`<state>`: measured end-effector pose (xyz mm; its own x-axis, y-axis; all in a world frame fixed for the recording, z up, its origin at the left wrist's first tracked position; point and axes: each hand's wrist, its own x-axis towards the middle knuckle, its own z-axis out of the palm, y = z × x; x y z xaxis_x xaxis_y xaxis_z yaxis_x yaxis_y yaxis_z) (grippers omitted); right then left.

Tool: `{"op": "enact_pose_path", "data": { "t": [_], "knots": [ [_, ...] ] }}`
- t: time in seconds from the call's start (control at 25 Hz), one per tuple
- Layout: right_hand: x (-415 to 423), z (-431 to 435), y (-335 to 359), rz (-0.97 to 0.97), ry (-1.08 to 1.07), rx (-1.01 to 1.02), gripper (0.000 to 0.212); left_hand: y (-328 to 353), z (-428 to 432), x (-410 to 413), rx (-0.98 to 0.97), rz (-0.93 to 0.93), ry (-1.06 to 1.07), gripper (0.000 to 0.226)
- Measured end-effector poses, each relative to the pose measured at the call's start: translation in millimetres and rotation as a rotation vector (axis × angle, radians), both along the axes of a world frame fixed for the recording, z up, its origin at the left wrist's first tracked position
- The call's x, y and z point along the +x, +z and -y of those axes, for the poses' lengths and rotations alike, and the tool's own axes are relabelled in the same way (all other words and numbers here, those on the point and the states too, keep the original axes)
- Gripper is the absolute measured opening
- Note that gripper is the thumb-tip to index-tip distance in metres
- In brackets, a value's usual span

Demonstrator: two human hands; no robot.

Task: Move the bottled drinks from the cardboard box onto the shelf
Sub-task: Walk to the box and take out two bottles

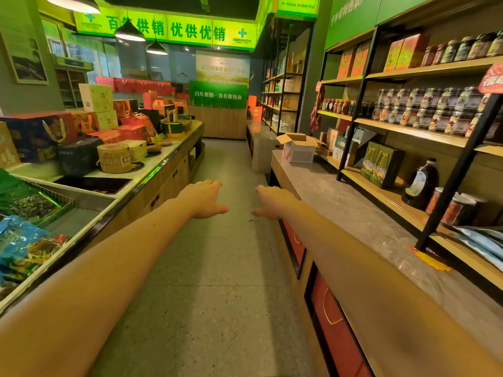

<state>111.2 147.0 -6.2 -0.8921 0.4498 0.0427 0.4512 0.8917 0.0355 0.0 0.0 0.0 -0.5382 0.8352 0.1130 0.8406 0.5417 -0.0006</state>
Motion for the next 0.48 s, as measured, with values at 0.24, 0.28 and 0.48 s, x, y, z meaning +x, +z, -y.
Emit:
{"op": "enact_pose_path", "data": {
  "t": [0.24, 0.28, 0.48],
  "knots": [
    [-104.9, -63.7, 1.4, -0.012, -0.045, -0.009, 0.065, 4.4, -65.9, -103.0, -0.025, -0.003, -0.013, 0.076],
    [-125.4, -77.7, 3.5, -0.019, -0.045, -0.007, 0.065, 6.2, -77.9, -123.8, -0.022, -0.001, -0.017, 0.076],
    [-212.7, -140.7, 8.4, -0.059, -0.084, -0.034, 0.063, 11.8, -140.0, -219.6, -0.039, -0.023, -0.023, 0.075]
  ]
}}
